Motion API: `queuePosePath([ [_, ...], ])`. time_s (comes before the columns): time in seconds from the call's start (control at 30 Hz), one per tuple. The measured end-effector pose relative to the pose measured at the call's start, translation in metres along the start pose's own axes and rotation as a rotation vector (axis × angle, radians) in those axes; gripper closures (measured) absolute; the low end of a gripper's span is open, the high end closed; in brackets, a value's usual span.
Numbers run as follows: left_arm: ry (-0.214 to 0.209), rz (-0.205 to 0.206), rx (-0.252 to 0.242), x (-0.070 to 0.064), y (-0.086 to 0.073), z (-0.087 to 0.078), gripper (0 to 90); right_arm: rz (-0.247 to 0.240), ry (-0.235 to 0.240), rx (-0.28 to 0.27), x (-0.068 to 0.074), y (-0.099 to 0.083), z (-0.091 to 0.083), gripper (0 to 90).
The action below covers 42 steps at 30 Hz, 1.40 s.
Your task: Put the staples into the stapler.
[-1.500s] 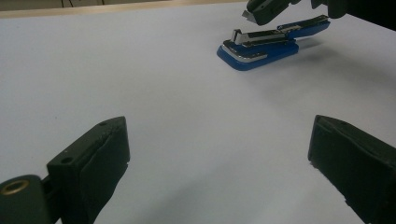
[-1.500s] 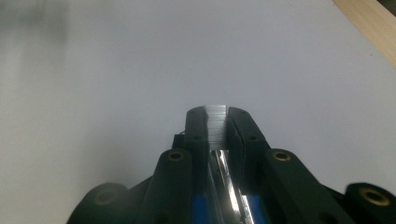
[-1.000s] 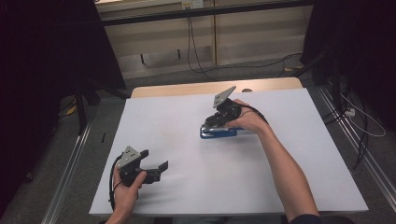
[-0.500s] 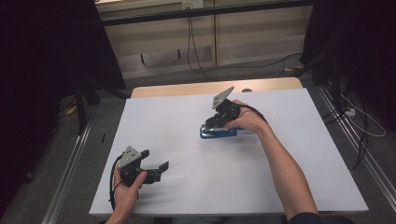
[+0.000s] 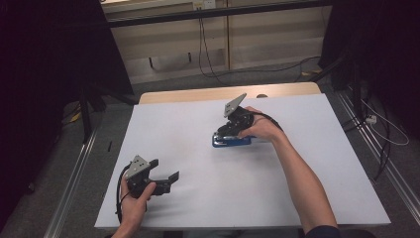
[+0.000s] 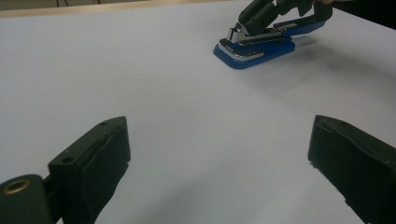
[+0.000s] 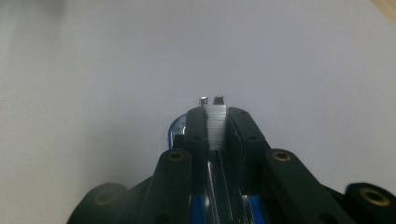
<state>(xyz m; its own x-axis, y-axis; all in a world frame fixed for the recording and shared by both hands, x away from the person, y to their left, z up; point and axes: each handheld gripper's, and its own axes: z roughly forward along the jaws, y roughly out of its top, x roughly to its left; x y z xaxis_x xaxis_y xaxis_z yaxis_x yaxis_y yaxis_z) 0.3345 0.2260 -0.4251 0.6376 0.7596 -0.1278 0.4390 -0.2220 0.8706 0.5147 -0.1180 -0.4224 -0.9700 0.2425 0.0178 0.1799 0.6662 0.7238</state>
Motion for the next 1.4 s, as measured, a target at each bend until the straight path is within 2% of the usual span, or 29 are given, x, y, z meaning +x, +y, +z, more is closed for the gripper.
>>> queuePosePath([
  [0.3, 0.000, -0.002, -0.002, -0.0001, 0.0000, -0.0003, 5.8, -0.026, 0.003, 0.018, -0.0006, 0.0030, 0.0010, 79.1],
  [0.6, -0.002, -0.002, 0.000, 0.0002, 0.0001, -0.0003, 5.8, -0.005, 0.011, 0.012, -0.0016, 0.0015, 0.0011, 78.9],
  [1.0, -0.002, -0.009, -0.003, -0.0004, -0.0001, 0.0006, 5.8, 0.011, -0.002, 0.005, -0.0015, 0.0026, -0.0010, 77.7],
  [1.23, -0.004, -0.001, 0.004, 0.0000, 0.0001, 0.0004, 5.8, 0.005, -0.006, 0.010, -0.0026, 0.0013, -0.0013, 78.2],
  [1.4, -0.005, -0.011, -0.005, -0.0002, -0.0001, 0.0005, 5.9, 0.008, -0.006, 0.004, -0.0022, 0.0020, -0.0007, 78.3],
])
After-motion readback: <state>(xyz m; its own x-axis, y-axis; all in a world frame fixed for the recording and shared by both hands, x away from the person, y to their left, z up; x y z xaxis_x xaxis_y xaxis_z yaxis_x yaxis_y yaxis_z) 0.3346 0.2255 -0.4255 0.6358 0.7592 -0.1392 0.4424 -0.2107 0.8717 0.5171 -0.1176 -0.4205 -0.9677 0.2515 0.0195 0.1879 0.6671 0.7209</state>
